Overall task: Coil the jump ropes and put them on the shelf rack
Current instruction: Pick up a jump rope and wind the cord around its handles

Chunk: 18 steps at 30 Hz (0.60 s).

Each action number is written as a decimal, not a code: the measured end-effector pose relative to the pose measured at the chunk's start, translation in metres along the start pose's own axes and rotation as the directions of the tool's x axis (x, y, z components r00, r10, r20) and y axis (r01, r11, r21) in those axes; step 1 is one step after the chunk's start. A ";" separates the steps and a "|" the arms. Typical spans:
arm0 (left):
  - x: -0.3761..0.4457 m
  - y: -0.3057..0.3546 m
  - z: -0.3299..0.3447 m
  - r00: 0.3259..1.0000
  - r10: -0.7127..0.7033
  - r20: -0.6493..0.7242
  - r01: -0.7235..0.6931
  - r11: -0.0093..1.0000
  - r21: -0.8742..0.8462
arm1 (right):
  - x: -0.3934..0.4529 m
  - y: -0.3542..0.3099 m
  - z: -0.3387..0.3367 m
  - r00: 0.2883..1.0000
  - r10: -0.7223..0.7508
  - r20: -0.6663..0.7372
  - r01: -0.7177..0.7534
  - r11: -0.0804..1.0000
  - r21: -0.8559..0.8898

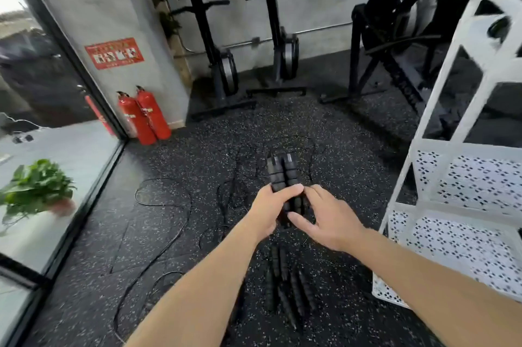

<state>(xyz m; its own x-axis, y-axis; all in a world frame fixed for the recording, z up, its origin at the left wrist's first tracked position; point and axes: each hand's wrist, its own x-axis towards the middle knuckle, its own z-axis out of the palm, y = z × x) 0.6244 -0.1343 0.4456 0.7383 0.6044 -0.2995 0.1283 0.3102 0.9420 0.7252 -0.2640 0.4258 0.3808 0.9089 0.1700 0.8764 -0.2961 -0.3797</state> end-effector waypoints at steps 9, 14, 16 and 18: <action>-0.251 0.108 0.002 0.962 0.112 0.251 -0.153 0.977 0.152 | -0.078 -0.117 -0.168 0.970 -0.069 -0.233 0.099 0.988 0.120; -0.364 0.130 0.021 0.927 0.216 0.308 -0.266 0.955 0.133 | -0.123 -0.186 -0.213 0.915 -0.239 -0.327 0.318 0.924 0.215; -0.396 0.137 0.026 0.913 0.263 0.311 -0.300 0.951 0.078 | -0.154 -0.218 -0.230 0.908 -0.263 -0.328 0.381 0.843 0.379; -0.420 0.143 0.028 0.894 0.309 0.325 -0.329 0.944 0.008 | -0.177 -0.248 -0.245 0.882 -0.205 -0.425 0.429 0.721 0.544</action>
<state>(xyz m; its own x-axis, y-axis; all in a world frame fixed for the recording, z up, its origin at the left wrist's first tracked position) 0.3506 -0.3643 0.7102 0.9148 0.3975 0.0724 -0.1166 0.0880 0.9893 0.5121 -0.4233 0.7124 0.2817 0.7374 0.6139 0.6353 0.3360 -0.6953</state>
